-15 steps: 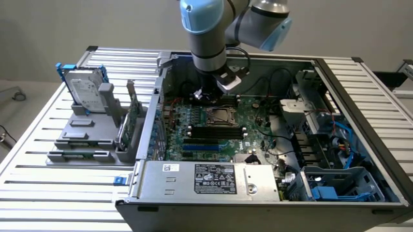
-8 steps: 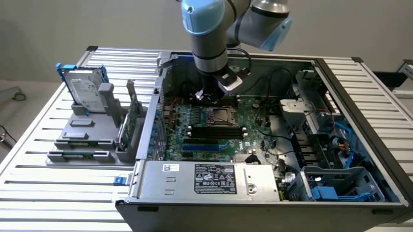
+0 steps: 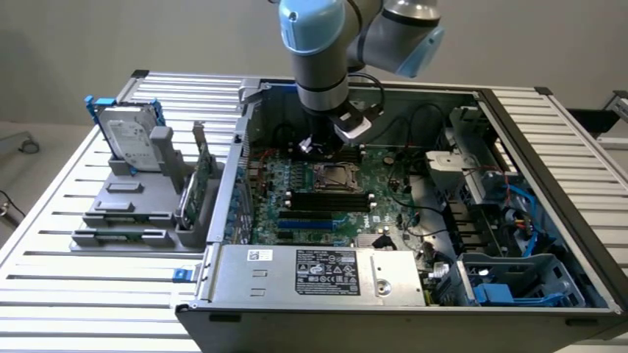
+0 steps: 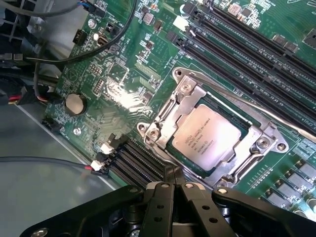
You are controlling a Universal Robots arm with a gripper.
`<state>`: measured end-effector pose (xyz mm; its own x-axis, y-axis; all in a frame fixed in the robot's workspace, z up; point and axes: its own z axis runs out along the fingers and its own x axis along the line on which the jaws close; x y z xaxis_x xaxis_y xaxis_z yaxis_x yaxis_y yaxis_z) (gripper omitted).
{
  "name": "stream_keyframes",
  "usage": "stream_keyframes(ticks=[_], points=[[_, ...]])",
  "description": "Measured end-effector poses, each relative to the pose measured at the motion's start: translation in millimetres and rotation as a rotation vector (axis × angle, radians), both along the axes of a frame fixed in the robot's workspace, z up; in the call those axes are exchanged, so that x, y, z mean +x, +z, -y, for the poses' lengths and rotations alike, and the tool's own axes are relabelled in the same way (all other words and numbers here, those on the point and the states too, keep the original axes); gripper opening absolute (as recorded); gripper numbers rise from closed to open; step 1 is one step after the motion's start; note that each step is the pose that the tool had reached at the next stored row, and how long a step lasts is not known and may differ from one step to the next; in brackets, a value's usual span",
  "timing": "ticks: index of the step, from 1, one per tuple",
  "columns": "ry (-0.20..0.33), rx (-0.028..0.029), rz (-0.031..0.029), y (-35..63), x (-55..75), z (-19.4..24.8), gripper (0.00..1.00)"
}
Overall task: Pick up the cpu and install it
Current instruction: 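Install the first cpu locking lever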
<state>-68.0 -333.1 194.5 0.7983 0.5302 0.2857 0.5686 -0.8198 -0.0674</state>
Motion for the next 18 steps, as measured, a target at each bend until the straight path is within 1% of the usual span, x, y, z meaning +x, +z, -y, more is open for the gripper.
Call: stream_keyframes(ticks=[18], points=[[0.000, -0.0003, 0.0005, -0.3, 8.6, -1.0, 0.11]])
